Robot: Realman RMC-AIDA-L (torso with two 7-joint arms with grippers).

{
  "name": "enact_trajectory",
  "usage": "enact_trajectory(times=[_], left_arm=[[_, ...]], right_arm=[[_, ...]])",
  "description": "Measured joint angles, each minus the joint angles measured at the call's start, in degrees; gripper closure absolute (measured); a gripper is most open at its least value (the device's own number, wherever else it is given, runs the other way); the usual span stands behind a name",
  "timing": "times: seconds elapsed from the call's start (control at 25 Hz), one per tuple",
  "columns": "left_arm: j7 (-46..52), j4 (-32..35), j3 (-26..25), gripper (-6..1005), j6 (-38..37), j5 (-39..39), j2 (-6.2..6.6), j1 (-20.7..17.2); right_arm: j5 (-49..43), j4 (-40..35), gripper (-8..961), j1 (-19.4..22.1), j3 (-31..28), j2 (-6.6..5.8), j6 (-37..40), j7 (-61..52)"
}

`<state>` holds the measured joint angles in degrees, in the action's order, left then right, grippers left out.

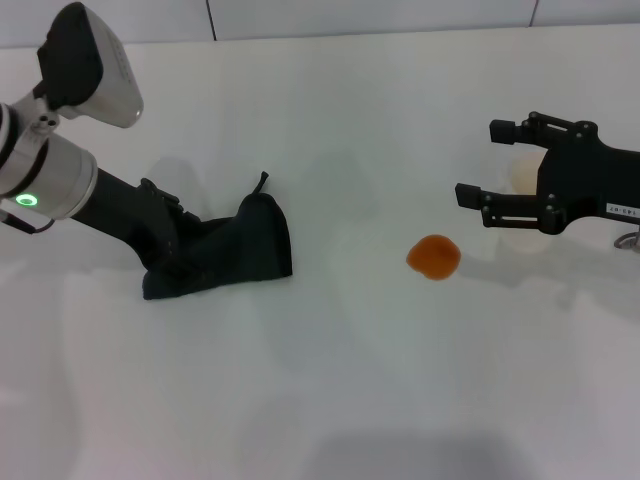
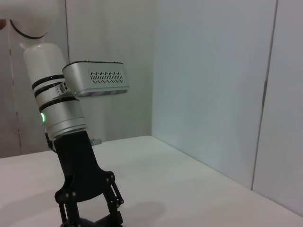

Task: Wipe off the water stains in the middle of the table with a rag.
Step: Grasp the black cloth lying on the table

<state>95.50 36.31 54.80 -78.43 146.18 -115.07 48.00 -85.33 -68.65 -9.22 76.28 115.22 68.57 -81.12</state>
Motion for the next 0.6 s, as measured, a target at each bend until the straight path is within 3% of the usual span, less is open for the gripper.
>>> enact_trajectory(times=[0.4, 0.6], left_arm=[[-0.2, -0.1, 0.5, 379, 1.8, 0.4, -0.54, 0.0], [0.5, -0.1, 0.9, 410, 3.9, 2.9, -1.65, -0.1]], right_arm=[[0.0, 0.1, 97, 0.1, -0.2, 0.0, 0.0, 0.0], [0.0, 0.0, 97, 0.0, -0.3, 0.0, 0.0, 0.0]])
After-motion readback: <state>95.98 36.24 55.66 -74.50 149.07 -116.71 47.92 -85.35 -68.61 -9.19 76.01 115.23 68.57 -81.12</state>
